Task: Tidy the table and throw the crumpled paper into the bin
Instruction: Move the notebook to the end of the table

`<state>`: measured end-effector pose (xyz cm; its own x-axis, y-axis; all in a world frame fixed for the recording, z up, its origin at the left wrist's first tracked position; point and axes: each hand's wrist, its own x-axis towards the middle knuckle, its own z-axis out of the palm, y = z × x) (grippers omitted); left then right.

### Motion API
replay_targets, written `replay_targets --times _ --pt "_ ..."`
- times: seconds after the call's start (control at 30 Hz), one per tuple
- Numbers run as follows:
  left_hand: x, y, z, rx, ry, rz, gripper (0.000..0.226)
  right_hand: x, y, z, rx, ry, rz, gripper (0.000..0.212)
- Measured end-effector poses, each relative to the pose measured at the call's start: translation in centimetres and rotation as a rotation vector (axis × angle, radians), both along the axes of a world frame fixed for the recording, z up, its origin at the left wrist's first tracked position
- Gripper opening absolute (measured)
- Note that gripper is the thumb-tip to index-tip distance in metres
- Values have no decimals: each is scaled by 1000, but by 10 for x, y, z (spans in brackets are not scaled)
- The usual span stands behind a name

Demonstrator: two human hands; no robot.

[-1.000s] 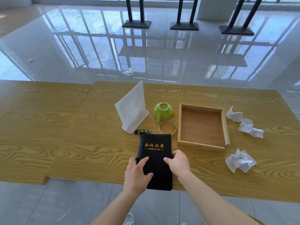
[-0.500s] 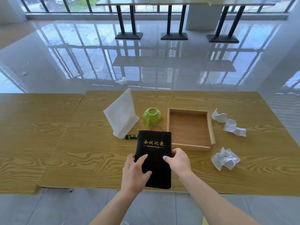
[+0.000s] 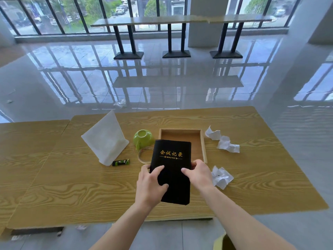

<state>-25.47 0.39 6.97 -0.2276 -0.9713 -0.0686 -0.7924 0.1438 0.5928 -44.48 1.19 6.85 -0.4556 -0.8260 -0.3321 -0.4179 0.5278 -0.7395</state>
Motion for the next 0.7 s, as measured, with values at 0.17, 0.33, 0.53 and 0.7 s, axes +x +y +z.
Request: replay_targets --times 0.17,0.33,0.53,0.7 --pt "-28 -11 7 -13 -12 -69 71 -27 0 8 -4 9 -71 41" --pt "-49 -35 6 -75 -23 -163 70 -43 -11 9 -29 -11 -165 34" --pt "-68 -75 3 -69 -11 -288 70 -57 -29 11 -49 -41 -294 21" --pt "-84 -100 5 -74 9 -399 69 -64 -36 20 -34 -26 -404 21"
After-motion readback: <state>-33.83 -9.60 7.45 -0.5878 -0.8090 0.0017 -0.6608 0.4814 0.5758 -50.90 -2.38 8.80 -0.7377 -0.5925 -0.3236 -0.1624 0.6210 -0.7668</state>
